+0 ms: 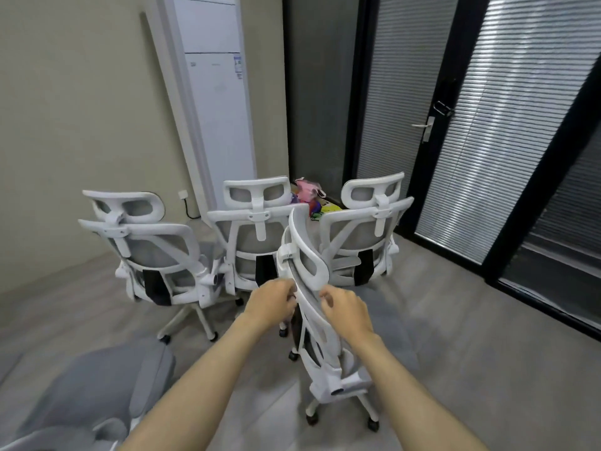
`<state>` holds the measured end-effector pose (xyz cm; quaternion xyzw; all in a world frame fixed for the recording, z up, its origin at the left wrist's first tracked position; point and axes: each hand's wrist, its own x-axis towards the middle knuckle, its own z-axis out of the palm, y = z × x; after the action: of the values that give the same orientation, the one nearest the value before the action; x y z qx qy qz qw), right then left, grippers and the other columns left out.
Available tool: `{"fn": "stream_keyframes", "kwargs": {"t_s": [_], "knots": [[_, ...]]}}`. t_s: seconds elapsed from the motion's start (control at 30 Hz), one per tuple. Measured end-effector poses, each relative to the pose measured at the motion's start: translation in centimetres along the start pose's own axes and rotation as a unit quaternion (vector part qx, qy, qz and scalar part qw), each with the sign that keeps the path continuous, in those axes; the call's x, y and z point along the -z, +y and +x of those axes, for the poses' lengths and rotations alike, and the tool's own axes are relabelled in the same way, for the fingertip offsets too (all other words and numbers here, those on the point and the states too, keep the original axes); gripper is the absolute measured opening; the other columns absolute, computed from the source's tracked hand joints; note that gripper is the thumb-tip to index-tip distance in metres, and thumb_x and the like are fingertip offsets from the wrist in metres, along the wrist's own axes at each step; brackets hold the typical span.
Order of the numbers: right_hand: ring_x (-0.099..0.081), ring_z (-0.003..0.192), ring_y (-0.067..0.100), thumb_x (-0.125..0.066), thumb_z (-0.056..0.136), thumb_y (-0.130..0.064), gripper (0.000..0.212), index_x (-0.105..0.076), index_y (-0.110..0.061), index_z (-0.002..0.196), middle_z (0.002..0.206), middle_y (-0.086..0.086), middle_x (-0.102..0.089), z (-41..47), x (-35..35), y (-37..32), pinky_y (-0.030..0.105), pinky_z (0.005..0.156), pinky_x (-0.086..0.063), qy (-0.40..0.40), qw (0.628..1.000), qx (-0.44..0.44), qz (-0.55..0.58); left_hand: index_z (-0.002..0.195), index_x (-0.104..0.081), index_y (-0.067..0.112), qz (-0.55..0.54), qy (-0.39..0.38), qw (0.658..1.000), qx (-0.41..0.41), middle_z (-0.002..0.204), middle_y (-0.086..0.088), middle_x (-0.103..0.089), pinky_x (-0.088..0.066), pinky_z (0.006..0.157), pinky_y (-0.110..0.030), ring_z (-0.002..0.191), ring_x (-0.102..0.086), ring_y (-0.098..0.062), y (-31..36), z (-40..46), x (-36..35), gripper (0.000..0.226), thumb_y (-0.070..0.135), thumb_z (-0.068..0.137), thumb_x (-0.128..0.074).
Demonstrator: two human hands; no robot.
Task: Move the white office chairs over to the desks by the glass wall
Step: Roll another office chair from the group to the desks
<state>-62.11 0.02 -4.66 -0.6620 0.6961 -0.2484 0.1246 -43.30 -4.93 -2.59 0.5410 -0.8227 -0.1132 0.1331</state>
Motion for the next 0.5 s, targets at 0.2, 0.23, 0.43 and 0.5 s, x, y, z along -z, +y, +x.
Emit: {"fn": "stream_keyframes", "kwargs": {"t_s": [0.2,0.23,0.43,0.5], "knots": [[-0.053,0.114,0.02,-0.055,0.095,-0.02,0.031,-0.061,-0.024,0.125,0.116,-0.006,-0.063,9.9,-2.2,0.0,0.038,0.085,-0.051,0.024,0.999,0.009,0.028,0.133,-0.051,0.025,-0.002,0.011,0.999,-0.033,0.123,0.001,-0.057,-0.05,0.078,-0.04,0.113,-0.055,-0.024,-4.9,10.8,0.3,0.039,0.025,0.094,-0.055],[-0.05,0.122,0.021,-0.055,0.097,-0.022,0.038,-0.056,-0.025,0.134,0.124,-0.005,-0.06,11.5,-2.8,0.1,0.039,0.091,-0.051,0.018,0.999,0.007,0.031,0.14,-0.045,0.026,-0.015,0.012,0.999,-0.042,0.127,0.0,-0.054,-0.05,0.077,-0.039,0.113,-0.054,-0.026,-5.6,12.6,0.3,0.048,0.024,0.094,-0.056],[-0.049,0.126,0.016,-0.055,0.096,-0.05,0.063,-0.031,-0.039,0.153,0.141,-0.01,-0.053,20.0,-5.7,0.1,0.039,0.102,-0.044,-0.093,0.986,-0.052,0.127,0.15,-0.035,0.029,0.019,-0.022,0.992,-0.123,0.152,0.001,-0.037,-0.043,0.104,-0.049,0.136,-0.039,-0.027,-9.7,23.9,-1.3,0.073,0.004,0.084,-0.054],[-0.058,0.115,0.02,-0.05,0.094,-0.056,0.059,-0.033,-0.046,0.149,0.131,-0.004,-0.061,21.6,-6.5,0.6,0.041,0.096,-0.048,-0.113,0.987,-0.048,0.106,0.143,-0.045,0.027,0.075,-0.016,0.981,-0.178,0.146,0.0,-0.041,-0.038,0.108,-0.049,0.138,-0.037,-0.027,-11.1,27.3,-2.0,0.065,0.0,0.083,-0.05]]}}
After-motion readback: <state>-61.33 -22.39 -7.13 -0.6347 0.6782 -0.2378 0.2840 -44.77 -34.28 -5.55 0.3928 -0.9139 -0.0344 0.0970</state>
